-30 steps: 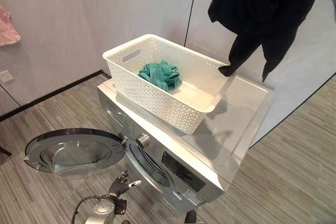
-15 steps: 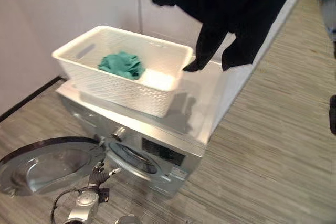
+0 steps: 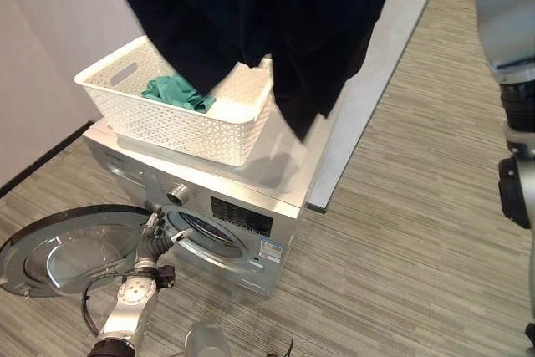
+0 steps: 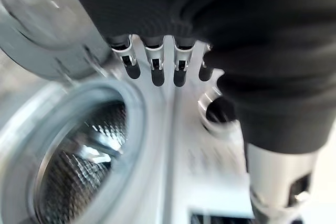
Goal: Grab the laundry basket,head to the washer,open it,put in the laundry and shut it.
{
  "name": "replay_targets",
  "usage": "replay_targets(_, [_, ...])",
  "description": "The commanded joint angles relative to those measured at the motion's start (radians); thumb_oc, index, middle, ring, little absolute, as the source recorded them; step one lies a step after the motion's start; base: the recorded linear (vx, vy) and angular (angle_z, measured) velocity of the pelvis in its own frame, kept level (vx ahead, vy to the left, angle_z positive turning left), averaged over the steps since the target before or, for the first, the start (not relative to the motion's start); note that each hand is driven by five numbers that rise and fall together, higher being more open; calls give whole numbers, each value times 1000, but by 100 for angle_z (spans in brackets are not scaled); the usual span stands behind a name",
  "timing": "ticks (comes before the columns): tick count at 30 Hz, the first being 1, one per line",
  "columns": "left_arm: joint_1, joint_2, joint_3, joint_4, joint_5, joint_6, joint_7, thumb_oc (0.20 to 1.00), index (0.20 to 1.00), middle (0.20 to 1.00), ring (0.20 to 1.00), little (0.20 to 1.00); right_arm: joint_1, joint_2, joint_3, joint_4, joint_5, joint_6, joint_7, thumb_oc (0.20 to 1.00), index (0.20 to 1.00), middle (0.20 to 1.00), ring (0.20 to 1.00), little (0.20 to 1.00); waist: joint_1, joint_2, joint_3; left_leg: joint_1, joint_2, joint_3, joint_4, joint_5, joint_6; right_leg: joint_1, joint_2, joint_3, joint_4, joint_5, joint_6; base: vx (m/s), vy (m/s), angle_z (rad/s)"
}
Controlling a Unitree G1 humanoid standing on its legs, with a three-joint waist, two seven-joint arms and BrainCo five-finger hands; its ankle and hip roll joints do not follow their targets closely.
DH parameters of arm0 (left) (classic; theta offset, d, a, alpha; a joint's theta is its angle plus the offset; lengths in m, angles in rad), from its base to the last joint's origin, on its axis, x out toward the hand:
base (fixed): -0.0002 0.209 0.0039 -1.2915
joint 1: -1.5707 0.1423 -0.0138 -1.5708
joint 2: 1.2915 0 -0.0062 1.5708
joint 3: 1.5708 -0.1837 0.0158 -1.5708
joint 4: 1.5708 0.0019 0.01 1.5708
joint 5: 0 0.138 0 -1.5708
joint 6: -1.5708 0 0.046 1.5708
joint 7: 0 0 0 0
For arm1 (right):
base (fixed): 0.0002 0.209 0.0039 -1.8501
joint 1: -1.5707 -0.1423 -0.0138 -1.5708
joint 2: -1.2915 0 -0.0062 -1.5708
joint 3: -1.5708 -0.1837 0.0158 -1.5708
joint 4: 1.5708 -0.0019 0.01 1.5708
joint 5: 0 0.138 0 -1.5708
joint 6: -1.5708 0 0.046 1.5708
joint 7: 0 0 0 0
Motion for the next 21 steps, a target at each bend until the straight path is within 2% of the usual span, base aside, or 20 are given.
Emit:
replay_targets(1, [5,-4,-13,-52,33,-70,17,1000,1000,1000,1000,1000,7,-24,-54,-14,-8,-5,14,200,200,200,200,200,10,63,-95,121,-26,-8,-244,173,-4,16,-56,23,-66,-61,151,-159,438,51])
replay_targets(2, [-22,-17,-36,-40,42,-67,12,1000,1000,1000,1000,1000,51,-44,-73,-34,-10,2,21,200,200,200,200,200,-14,80,-99,138,-34,41,-295,162,-31,6,-91,-16,-40,-52,160,-161,433,68])
replay_targets(4, [-38,-25,-56,-52,62,-63,3,1000,1000,1000,1000,1000,78,-53,-90,-54,-20,6,27,200,200,200,200,200,-24,100,-103,145,-58,73,-326,121,-35,7,-125,-38,-34,-34,176,-109,371,92])
replay_targets(6, [-44,-20,-70,-65,74,-63,-3,1000,1000,1000,1000,1000,95,-49,-97,-69,-27,7,36,200,200,200,200,200,-26,109,-105,155,-89,88,-356,58,-19,4,-151,-44,-31,-11,192,-83,265,55])
replay_targets(9, [-48,-17,-78,-63,82,-63,-4,1000,1000,1000,1000,1000,148,-20,-125,-84,-28,8,50,200,200,200,200,200,-19,114,-104,191,-150,106,-433,-50,24,-24,-198,-32,-4,15,220,-94,266,4])
replay_targets(11, [-50,-14,-78,-61,92,-61,-4,1000,1000,1000,1000,1000,166,-16,-139,-98,-24,6,57,200,200,200,200,200,-18,109,-104,194,-171,111,-449,-71,40,-31,-214,-23,-8,33,231,-73,180,-12])
replay_targets(12, [-46,-14,-75,-64,94,-62,-4,1000,1000,1000,1000,1000,198,5,-157,-129,1,-4,73,200,200,200,200,200,-14,106,-105,191,-201,117,-459,-109,60,-34,-239,-13,-26,56,249,-75,170,-12])
replay_targets(17, [-52,-9,-66,-76,103,-61,-2,1000,1000,1000,1000,1000,237,16,-178,-187,33,-21,102,200,200,200,200,200,-12,89,-111,174,-232,99,-462,-130,76,-24,-260,19,-84,98,268,-58,103,-4])
replay_targets(21, [-36,1,-52,-120,139,-68,6,1000,1000,1000,1000,1000,238,58,-177,-194,55,-36,119,200,200,200,200,200,0,70,-117,185,-246,111,-462,-146,86,-6,-271,15,-115,120,282,-15,29,8])
